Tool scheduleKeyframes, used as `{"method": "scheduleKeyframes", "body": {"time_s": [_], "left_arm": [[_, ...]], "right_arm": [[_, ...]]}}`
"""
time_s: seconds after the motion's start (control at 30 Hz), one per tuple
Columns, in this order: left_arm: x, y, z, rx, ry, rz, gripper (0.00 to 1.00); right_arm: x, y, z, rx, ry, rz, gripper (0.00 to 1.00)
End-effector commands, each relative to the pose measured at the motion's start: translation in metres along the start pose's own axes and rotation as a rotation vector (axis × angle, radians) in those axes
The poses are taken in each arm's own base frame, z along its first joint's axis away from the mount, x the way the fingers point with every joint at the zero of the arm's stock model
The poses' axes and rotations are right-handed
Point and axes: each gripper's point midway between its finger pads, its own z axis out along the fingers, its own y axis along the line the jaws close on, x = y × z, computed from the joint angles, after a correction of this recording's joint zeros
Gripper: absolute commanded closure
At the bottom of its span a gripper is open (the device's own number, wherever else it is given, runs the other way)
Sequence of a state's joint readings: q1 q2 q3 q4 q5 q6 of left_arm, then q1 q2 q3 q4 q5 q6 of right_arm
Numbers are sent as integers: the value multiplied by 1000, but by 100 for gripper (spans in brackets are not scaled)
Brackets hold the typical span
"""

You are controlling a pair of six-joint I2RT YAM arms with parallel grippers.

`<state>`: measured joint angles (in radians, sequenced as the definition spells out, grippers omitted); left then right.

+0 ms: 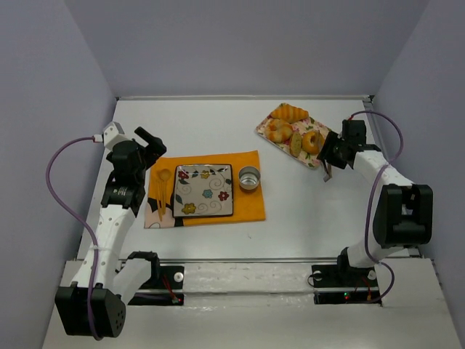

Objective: Place the bread

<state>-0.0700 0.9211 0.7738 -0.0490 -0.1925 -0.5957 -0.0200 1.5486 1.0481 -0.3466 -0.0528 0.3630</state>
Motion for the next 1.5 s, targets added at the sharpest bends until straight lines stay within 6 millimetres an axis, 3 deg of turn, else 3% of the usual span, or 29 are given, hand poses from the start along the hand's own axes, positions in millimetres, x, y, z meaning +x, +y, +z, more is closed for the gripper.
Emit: {"method": "scheduleKeyframes", "body": {"time_s": [0.0,0.17,0.3,0.43,0.57,0.73,0.77,0.87,0.93,1.0,1.03,1.07,1.1,1.2,1.23,1.33,1.47], "left_arm": [[-19,-12,0,35,-53,-7,1],[-15,-14,3,45,-31,1,1],[-7,-21,7,79,12,25,1],[-5,-34,8,141,33,35,1],[-3,-40,6,180,48,38,1],[6,-64,-3,318,97,44,1],[7,-65,-4,332,104,46,1],[7,-69,-7,348,108,39,1],[6,-69,-9,352,105,33,1],[6,-70,-12,356,104,27,1],[5,-71,-15,367,105,24,1],[5,-72,-16,371,105,24,1],[5,-72,-18,374,103,20,1],[4,-70,-21,371,98,17,1],[3,-69,-22,365,93,18,1],[4,-66,-23,353,91,18,1],[5,-64,-22,343,91,20,1]], "right_arm": [[-11,0,0,-6,-41,11,47],[-16,11,-6,-64,-54,-3,67],[-34,25,-31,-125,-130,-22,93],[-57,48,-72,-227,-230,-44,93],[-62,81,-114,-414,-274,-108,93],[-31,147,-163,-640,-284,-293,93],[-14,169,-175,-691,-275,-352,92],[20,206,-189,-792,-223,-436,92],[35,220,-180,-771,-207,-481,92],[59,246,-184,-807,-178,-559,92],[70,254,-168,-782,-157,-611,91],[87,267,-169,-809,-131,-660,91],[97,278,-156,-802,-100,-687,90],[126,300,-145,-822,-41,-761,88],[134,307,-131,-804,-14,-787,87],[157,318,-110,-756,46,-843,81],[173,323,-96,-715,81,-897,71]]}}
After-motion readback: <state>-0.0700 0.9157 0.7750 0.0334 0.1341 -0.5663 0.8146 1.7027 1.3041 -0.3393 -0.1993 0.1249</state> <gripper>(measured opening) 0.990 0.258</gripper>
